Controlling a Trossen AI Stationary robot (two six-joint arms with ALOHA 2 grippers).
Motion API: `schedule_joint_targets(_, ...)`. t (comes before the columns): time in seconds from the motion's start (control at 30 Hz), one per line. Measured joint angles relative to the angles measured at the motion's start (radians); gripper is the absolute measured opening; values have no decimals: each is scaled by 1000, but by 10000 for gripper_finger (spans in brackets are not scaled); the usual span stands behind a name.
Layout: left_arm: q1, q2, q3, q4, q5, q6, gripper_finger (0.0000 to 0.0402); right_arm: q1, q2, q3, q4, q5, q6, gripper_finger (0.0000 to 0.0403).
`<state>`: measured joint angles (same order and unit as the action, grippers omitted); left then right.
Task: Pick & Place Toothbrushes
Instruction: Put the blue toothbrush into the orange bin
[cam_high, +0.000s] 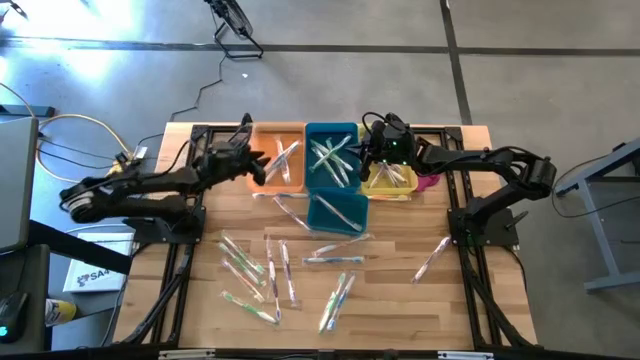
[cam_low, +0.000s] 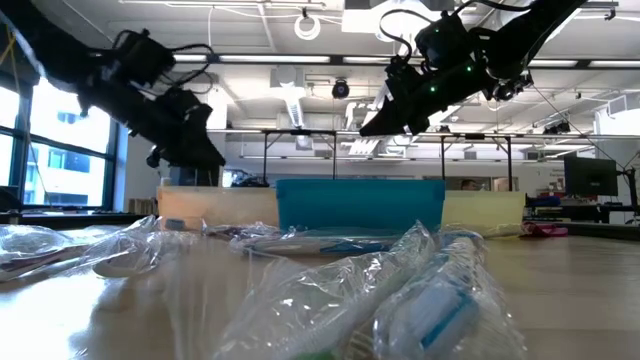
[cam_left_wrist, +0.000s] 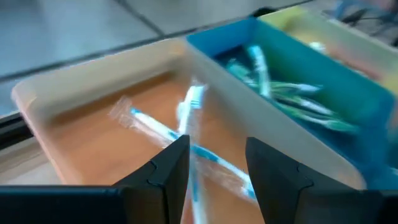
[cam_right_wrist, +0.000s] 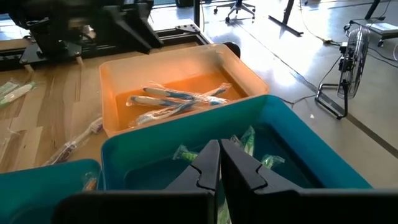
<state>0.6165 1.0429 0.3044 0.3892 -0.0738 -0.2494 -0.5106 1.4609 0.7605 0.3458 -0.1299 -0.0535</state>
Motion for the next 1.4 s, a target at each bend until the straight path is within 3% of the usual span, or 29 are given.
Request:
schedule_joint_targets(0.27, -82, -236, -74, 14, 3, 132, 154, 0, 0, 0, 42, 0, -2, 7)
schedule_joint_targets(0.57, -184, -409, -75, -127, 2, 200, 154, 0, 0, 0, 63, -1, 0, 7)
schedule_joint_targets(1.1, -420, -462, -75, -136, 13, 245, 154, 68, 0, 0, 136, -4, 20, 7)
schedule_joint_targets(1.4, -497, -465, -75, -138, 15, 242, 154, 143, 0, 0, 177, -4, -22, 7)
